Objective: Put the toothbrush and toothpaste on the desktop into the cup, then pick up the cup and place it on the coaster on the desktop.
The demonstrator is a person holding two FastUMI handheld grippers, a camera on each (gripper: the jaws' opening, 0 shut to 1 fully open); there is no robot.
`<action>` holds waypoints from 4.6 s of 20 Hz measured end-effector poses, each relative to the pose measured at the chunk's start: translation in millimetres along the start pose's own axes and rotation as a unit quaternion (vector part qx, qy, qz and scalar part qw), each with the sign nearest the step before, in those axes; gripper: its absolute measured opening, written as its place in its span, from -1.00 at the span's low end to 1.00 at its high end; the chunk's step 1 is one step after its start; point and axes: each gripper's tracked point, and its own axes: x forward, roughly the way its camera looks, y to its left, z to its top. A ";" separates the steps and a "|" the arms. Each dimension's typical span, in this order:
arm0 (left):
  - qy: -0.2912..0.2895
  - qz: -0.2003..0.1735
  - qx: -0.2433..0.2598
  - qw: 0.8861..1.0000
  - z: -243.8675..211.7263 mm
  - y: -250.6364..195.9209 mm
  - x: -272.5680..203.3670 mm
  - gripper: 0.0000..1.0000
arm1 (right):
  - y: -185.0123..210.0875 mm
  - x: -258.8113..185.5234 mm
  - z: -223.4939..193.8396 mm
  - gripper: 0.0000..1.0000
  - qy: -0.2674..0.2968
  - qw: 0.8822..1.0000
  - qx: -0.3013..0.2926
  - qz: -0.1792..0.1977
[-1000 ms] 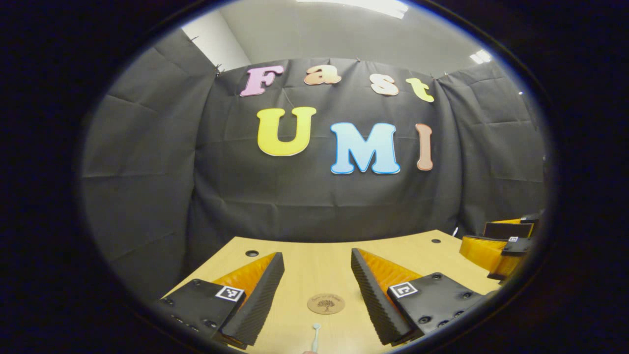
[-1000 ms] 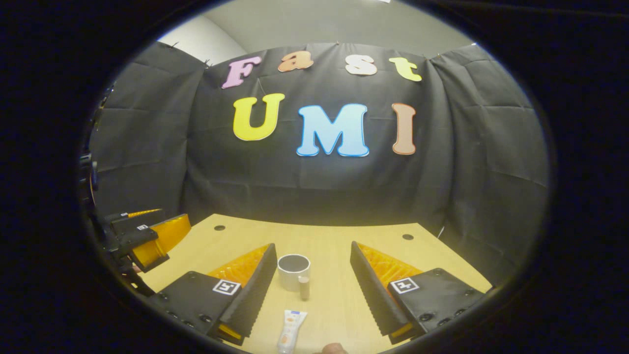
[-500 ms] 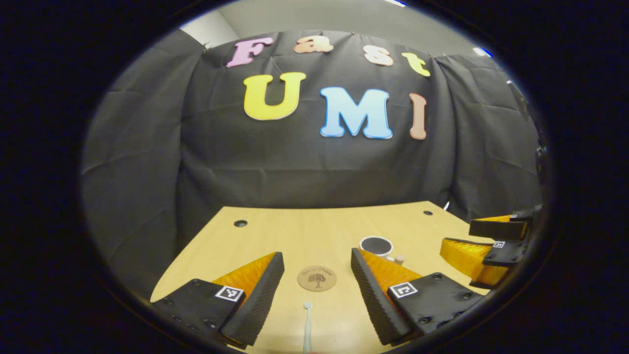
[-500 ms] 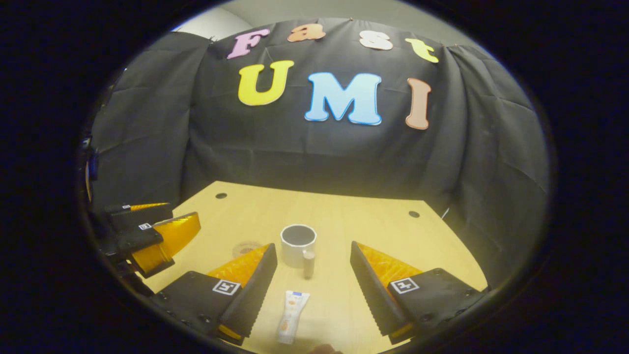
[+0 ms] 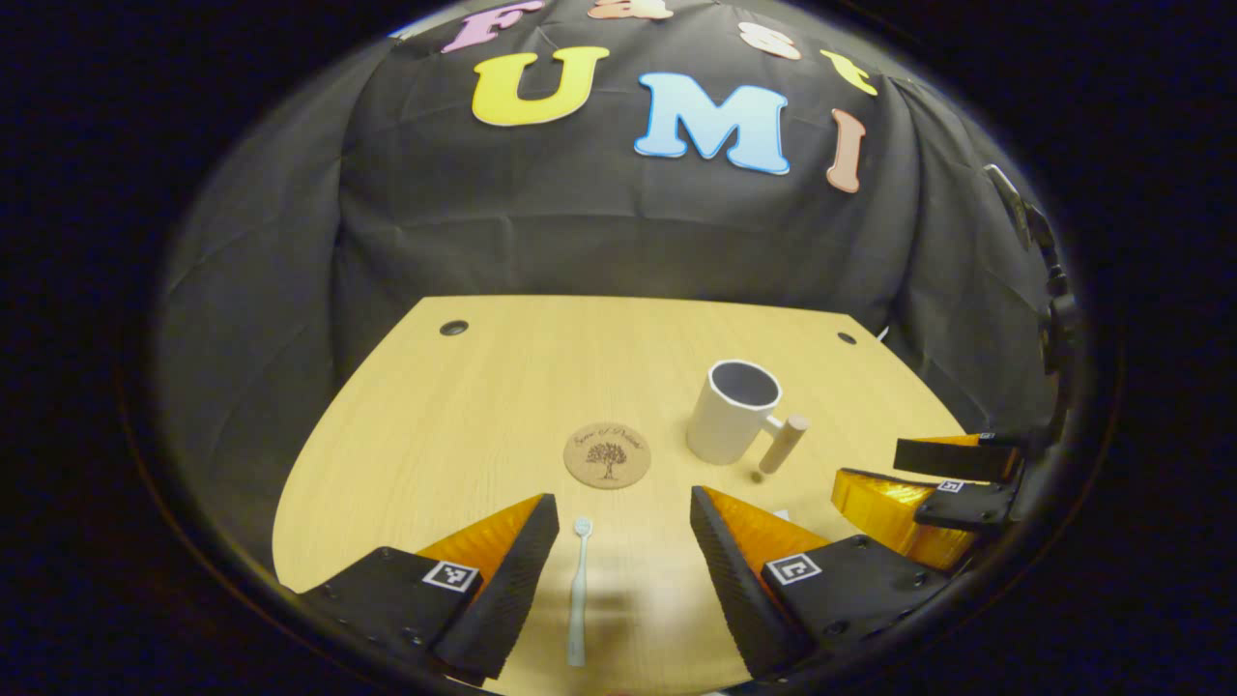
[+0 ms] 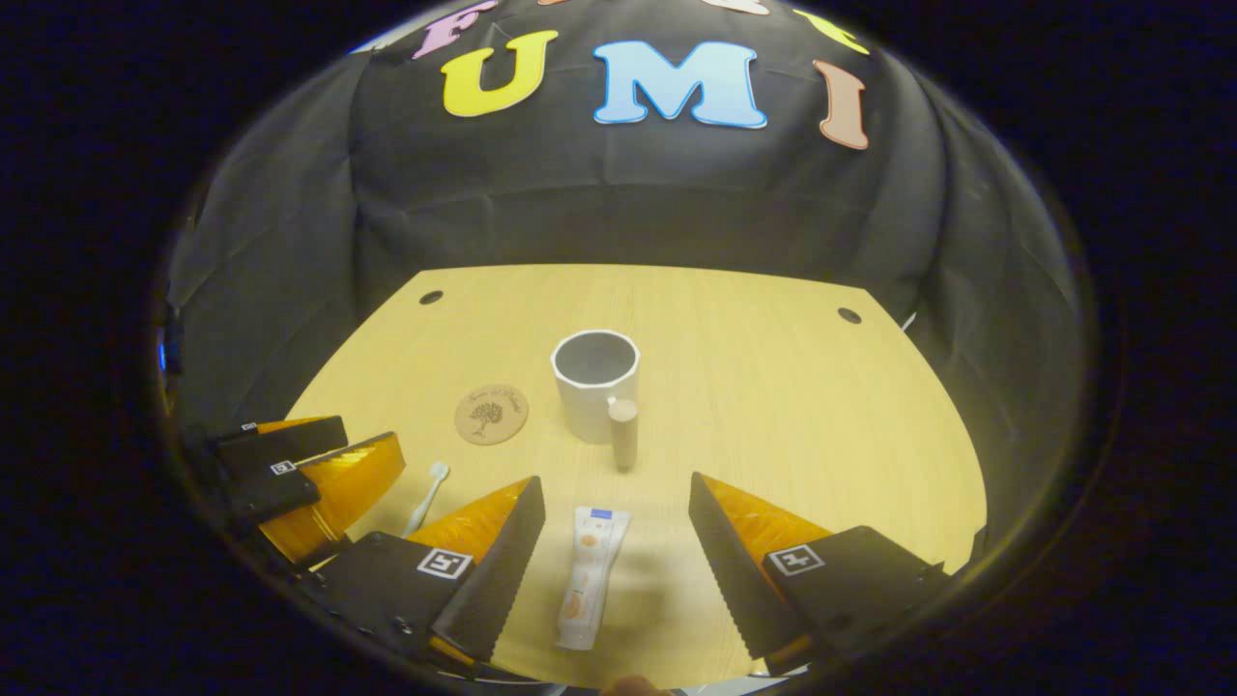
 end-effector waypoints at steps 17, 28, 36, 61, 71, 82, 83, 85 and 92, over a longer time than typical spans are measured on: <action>0.289 0.015 -0.052 0.956 -130.8 17.9 40.6 0.89 | 20.2 42.4 -91.5 0.92 0.243 0.967 0.068 0.034; 0.376 -0.002 0.024 0.926 -150.9 21.4 44.1 0.83 | 26.3 55.9 -109.0 0.90 0.280 0.958 0.039 0.034; 0.379 0.013 0.040 0.924 -149.8 30.6 41.9 -0.21 | 21.5 55.4 -109.6 -0.16 0.299 0.951 0.069 0.034; 0.032 0.010 -0.084 0.996 -88.2 13.8 9.7 -0.88 | 10.5 12.2 -17.0 -0.44 -0.079 0.988 -0.005 0.131; -0.106 -0.024 -0.075 0.991 19.3 -2.6 -0.3 -0.82 | 10.1 -12.2 108.8 -0.44 -0.226 0.968 0.002 0.112; -0.205 -0.033 -0.032 0.978 100.8 1.4 -4.1 -0.83 | 21.8 9.9 172.4 -0.44 -0.328 0.941 -0.014 0.086; -0.210 -0.036 -0.027 0.977 104.8 -1.0 -5.7 -0.83 | 20.9 14.9 173.5 -0.44 -0.332 0.940 -0.014 0.081; -0.218 -0.040 -0.016 0.975 111.0 -4.7 -7.5 -0.87 | 20.5 29.7 176.9 -0.44 -0.332 0.940 -0.008 0.077; -0.222 -0.057 -0.006 0.973 115.2 -14.2 -8.8 -0.84 | 22.8 97.3 144.1 -0.44 -0.262 0.962 0.020 0.073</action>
